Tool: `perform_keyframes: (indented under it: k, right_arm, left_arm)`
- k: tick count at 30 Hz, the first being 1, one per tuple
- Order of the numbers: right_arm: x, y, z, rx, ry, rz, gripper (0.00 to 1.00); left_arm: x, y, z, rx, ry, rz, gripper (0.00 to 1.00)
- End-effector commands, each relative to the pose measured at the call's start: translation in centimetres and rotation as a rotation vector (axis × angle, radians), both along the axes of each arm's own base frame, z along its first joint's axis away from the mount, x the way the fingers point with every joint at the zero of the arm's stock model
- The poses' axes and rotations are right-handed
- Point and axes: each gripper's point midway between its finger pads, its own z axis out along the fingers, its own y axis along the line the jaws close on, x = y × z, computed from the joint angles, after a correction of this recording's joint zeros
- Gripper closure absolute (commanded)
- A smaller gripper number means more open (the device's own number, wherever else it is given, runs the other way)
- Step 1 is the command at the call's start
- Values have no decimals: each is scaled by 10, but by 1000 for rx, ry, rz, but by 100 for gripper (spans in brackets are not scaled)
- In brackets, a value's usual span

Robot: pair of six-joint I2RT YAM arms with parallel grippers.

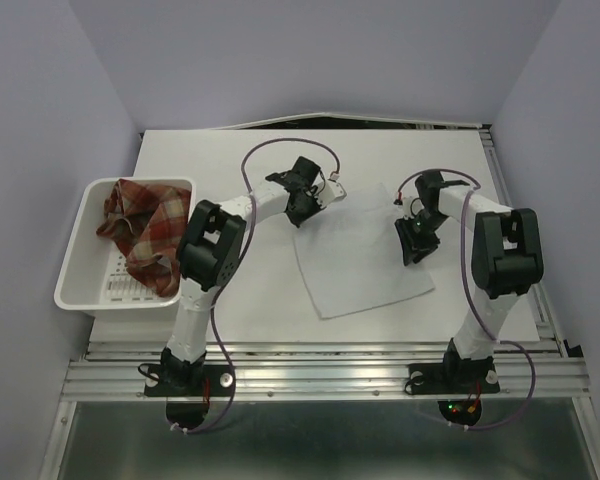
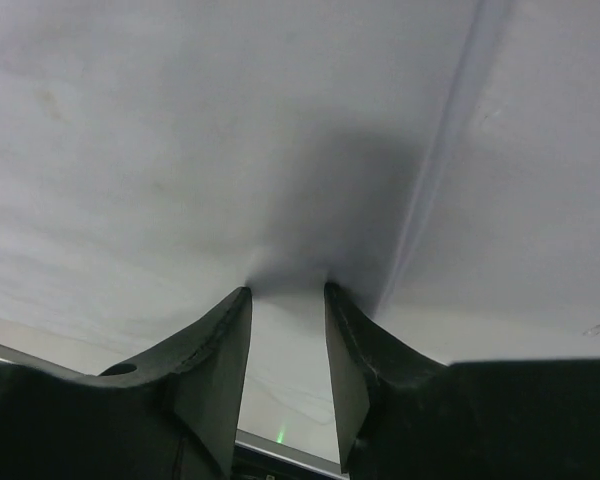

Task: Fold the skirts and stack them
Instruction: Flatten the skirt out

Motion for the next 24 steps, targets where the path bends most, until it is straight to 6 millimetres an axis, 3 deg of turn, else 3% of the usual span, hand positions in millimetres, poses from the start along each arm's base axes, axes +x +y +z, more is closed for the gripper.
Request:
perform_keyframes:
  k: [1, 2, 4, 5, 6, 8, 10, 11, 13, 14, 18, 19, 21, 23, 24]
  right_arm:
    - [53, -16, -19, -107, -128, 13, 59]
    - [57, -16, -25, -111, -119, 12, 59]
    - [80, -16, -20, -115, -167, 12, 59]
    - [87, -15, -19, -114, -179, 18, 59]
    - [93, -14, -24, -114, -176, 27, 59]
    - [117, -7, -14, -77, -222, 55, 58]
    - [127, 5, -15, -38, -226, 100, 57]
    - [141, 17, -2, 27, -266, 120, 54]
    - [148, 34, 5, 85, -281, 147, 51]
    - [155, 51, 18, 153, -310, 168, 49]
    - [164, 86, 54, 244, -380, 226, 43]
    - [163, 93, 62, 255, -387, 236, 42]
    - [161, 97, 87, 280, -419, 230, 42]
    - [152, 91, 96, 255, -414, 222, 43]
    - [138, 87, 103, 244, -399, 228, 44]
  left_arm:
    - [-52, 44, -10, 128, 79, -7, 90]
    - [-59, 50, 4, 119, 64, -1, 93]
    - [-96, 73, -10, 157, 133, 3, 95]
    - [-106, 78, 4, 150, 116, 0, 95]
    - [-119, 85, 4, 155, 136, -2, 95]
    - [-159, 94, 6, 144, 229, -29, 94]
    - [-196, 90, 11, 98, 334, -112, 85]
    - [-224, 77, 20, 37, 415, -181, 76]
    - [-239, 62, 47, -47, 389, -266, 66]
    - [-252, 50, 65, -115, 386, -330, 58]
    - [-250, 26, 100, -237, 341, -391, 52]
    - [-239, 19, 111, -255, 308, -388, 52]
    - [-216, 14, 113, -267, 273, -320, 54]
    - [-177, 8, 121, -273, 164, -234, 58]
    - [-160, 8, 117, -271, 151, -177, 60]
